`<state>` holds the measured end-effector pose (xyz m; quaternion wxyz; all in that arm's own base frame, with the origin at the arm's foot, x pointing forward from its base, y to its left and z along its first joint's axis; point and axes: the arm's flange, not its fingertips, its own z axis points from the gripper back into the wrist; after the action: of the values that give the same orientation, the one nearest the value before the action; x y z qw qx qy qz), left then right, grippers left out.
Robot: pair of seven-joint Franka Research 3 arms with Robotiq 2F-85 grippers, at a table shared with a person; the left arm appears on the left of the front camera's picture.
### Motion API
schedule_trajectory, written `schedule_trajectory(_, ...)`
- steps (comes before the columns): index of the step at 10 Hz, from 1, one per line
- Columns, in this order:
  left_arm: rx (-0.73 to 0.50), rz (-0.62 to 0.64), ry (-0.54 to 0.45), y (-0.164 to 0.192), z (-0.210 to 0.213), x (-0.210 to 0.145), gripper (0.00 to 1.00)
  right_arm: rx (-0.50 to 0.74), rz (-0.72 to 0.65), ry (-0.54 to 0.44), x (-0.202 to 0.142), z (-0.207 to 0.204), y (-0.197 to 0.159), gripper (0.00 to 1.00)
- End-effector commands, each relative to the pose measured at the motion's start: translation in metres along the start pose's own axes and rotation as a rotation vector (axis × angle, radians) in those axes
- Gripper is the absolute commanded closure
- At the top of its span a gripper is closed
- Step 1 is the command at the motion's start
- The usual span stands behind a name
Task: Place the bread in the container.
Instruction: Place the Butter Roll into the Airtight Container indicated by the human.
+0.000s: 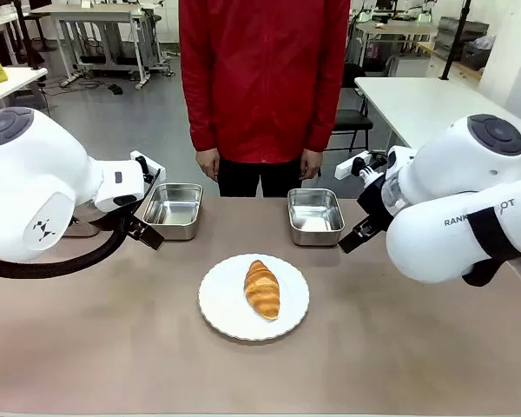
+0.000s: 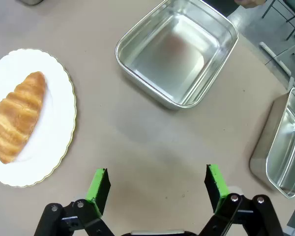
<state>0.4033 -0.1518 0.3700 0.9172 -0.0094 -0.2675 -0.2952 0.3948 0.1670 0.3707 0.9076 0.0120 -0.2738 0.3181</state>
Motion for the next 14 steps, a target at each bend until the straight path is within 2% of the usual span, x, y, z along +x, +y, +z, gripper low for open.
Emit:
schedule_trajectory(1, 0.000, 0.000, 0.000, 0.000, 0.000, 0.000, 0.00, 0.000, 0.000, 0.000, 0.000, 0.000, 0.000, 0.00)
schedule_trajectory(9, 0.000, -0.001, 0.000, 0.000, 0.000, 0.000, 0.00, 0.000, 0.001, 0.000, 0.000, 0.000, 0.000, 0.00)
schedule_trajectory(10, -0.012, -0.015, -0.011, 0.015, 0.020, 0.015, 0.00, -0.033, -0.007, -0.046, 0.025, 0.022, -0.017, 0.00)
schedule_trajectory(12, -0.044, 0.007, 0.006, 0.057, 0.058, 0.044, 0.00, -0.002, -0.020, -0.069, 0.066, 0.068, -0.059, 0.00)
schedule_trajectory(14, -0.143, -0.028, 0.022, 0.111, 0.109, 0.062, 0.00, 0.064, -0.036, -0.115, 0.086, 0.119, -0.111, 0.00)
